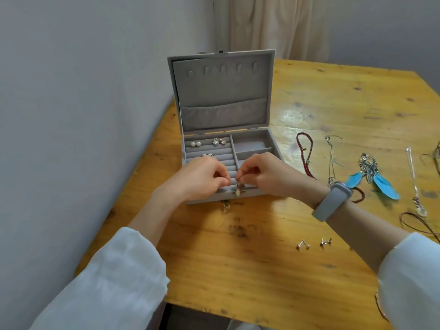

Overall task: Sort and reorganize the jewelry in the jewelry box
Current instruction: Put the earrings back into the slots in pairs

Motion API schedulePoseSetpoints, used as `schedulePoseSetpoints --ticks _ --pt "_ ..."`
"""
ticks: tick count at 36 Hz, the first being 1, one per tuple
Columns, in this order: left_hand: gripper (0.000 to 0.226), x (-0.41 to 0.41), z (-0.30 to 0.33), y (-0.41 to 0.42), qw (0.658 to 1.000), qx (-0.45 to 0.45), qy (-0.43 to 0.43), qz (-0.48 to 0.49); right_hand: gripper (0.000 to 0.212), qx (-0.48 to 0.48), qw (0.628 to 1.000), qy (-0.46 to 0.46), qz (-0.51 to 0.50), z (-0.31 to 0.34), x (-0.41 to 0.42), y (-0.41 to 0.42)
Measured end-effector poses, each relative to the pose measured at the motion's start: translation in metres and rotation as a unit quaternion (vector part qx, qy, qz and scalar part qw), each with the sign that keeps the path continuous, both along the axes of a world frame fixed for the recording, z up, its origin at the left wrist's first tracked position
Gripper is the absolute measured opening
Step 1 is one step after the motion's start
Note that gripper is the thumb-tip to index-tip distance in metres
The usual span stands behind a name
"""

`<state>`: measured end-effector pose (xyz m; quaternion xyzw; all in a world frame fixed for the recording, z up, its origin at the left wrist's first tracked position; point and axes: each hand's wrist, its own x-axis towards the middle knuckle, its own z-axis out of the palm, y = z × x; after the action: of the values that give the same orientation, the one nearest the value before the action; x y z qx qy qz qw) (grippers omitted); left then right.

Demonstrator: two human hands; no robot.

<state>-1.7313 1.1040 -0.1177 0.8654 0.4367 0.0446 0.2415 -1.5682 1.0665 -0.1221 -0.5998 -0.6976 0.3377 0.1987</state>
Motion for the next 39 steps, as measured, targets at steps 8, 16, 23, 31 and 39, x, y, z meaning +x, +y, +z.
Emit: schedulePoseSetpoints --ticks 8,16,23,31,39 --pt "0.007 -0.020 -0.007 -0.023 0.993 0.023 -0.110 0.029 0.012 -0.006 0.999 0.046 -0.008 -0.006 0.005 0.004" --pt "0.024 -0.023 -0.025 -0.063 0.992 0.112 -0.050 -0.008 0.007 0.025 0.998 0.056 -0.031 -0.012 0.009 -0.012" --pt "0.010 -0.016 -0.031 -0.072 0.994 0.105 -0.025 -0.013 0.010 0.039 0.997 0.059 -0.042 -0.007 0.013 -0.021" --pt "0.011 -0.026 0.005 -0.066 0.993 -0.026 -0.108 -0.030 0.011 -0.044 0.995 0.017 0.090 0.014 0.015 -0.030" --pt "0.018 -0.029 0.007 -0.042 0.997 -0.044 -0.063 -0.032 0.010 -0.026 0.995 -0.033 0.093 0.006 -0.001 -0.025"
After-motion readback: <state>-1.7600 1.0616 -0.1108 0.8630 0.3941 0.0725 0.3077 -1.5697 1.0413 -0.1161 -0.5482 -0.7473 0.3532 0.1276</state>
